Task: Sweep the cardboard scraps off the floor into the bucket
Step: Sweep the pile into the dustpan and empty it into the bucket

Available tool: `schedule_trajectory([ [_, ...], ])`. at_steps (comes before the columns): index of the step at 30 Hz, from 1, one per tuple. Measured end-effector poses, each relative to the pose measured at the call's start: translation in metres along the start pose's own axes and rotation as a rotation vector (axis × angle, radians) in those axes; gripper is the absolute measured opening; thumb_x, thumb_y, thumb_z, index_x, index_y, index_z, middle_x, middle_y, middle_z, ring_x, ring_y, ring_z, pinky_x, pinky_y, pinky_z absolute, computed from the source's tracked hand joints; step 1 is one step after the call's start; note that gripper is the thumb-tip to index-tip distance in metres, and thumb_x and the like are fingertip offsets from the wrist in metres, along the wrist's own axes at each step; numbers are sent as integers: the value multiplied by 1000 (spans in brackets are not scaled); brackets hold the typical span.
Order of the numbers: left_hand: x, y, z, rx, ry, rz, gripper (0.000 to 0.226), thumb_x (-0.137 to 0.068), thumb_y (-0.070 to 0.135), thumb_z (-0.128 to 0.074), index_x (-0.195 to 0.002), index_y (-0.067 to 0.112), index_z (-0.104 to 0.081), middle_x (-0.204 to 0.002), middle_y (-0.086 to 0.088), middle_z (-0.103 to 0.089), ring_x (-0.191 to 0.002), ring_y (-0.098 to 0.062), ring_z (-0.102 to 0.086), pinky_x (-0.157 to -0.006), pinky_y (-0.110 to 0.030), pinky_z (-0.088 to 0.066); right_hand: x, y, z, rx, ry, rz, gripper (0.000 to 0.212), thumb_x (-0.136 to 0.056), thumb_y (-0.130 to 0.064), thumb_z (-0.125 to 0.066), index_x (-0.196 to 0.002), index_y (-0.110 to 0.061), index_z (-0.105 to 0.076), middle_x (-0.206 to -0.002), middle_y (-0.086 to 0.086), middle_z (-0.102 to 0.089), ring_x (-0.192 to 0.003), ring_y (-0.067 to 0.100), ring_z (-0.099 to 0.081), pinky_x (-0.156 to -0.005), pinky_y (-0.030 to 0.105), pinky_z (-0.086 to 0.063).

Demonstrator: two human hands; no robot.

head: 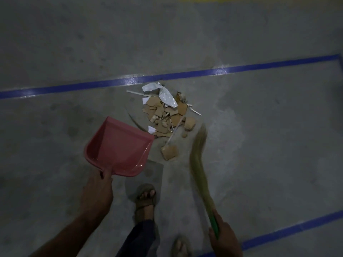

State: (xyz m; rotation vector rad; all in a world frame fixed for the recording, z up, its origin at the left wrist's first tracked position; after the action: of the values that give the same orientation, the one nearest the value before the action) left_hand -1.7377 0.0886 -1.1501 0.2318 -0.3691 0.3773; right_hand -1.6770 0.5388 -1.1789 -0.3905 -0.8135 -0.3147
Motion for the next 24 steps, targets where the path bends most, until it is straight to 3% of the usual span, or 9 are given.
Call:
schedule_trajectory([
  [3,0,1,3,12,8,37,41,-92,5,-61,-131,13,-50,-101,-19,-53,-85,-43,-56,-65,-43,-41,-8,-25,-8,77,-145,106,62,-92,-47,-52,-138,-58,-11,-103,7,-60,-98,24,-63,-86,35,-50],
  [5,-3,-4,3,6,8,50,42,-91,5,-61,-130,14,-50,-101,-18,-54,-84,-42,-57,-65,-44,-43,-19,-40,-7,148,-118,135,62,-96,-49,-48,-147,-54,-14,-104,2,-53,-100,24,-61,-82,33,-49],
  [7,-7,-12,0,-9,2,38,43,-91,4,-61,-132,13,-51,-99,-20,-55,-81,-42,-57,-64,-44,-43,-23,-50,-3,170,-75,135,65,-97,-48,-46,-153,-48,-13,-104,1,-48,-97,23,-60,-76,32,-45],
  [10,-9,-24,-2,-31,-8,45,41,-91,6,-62,-131,10,-52,-95,-22,-54,-80,-42,-54,-63,-46,-44,-8,-53,17,137,5,182,62,-90,-56,-36,-144,-66,-9,-101,-3,-46,-80,17,-55,-68,30,-44],
  [12,-6,-28,-2,-27,-15,78,40,-91,7,-64,-129,9,-51,-93,-20,-52,-77,-41,-54,-61,-46,-45,-1,-41,25,248,-19,205,67,-89,-48,-48,-141,-67,-11,-95,-4,-42,-72,16,-55,-61,29,-43],
  [16,8,-27,-1,8,-6,133,44,-89,6,-64,-130,11,-50,-89,-13,-46,-76,-35,-49,-59,-44,-43,-15,-6,43,510,-52,299,92,-64,-25,-84,-146,-40,-43,-77,-4,-46,-41,8,-40,-40,18,-25],
  [18,14,-23,-4,17,9,118,51,-88,4,-64,-136,10,-49,-85,-11,-44,-74,-32,-45,-58,-42,-37,-34,-6,59,650,-92,336,87,-77,-26,-74,-149,-46,-29,-93,1,-55,-52,10,-51,-46,22,-34],
  [21,22,-14,-12,27,-7,143,52,-91,6,-60,-140,13,-45,-89,-11,-46,-77,-33,-46,-59,-43,-39,-72,-16,91,762,-111,276,62,-98,-22,-36,-150,-48,-16,-128,6,-50,-90,21,-63,-69,34,-47],
  [24,32,0,-17,48,1,199,53,-93,7,-56,-144,14,-44,-89,-13,-47,-76,-34,-48,-57,-44,-39,-107,-39,125,813,-28,223,53,-100,-21,-35,-149,-39,-26,-119,4,-51,-80,20,-59,-63,31,-45],
])
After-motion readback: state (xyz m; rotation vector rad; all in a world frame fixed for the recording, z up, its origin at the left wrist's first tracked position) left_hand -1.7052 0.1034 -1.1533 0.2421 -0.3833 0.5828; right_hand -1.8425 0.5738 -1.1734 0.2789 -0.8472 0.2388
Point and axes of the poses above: each hand's wrist, its own x-axis away from the middle knuckle, its own z-axis out of the back of the hand, y = z × x, the point moved 6 cm from there along -x, towards the middle knuckle
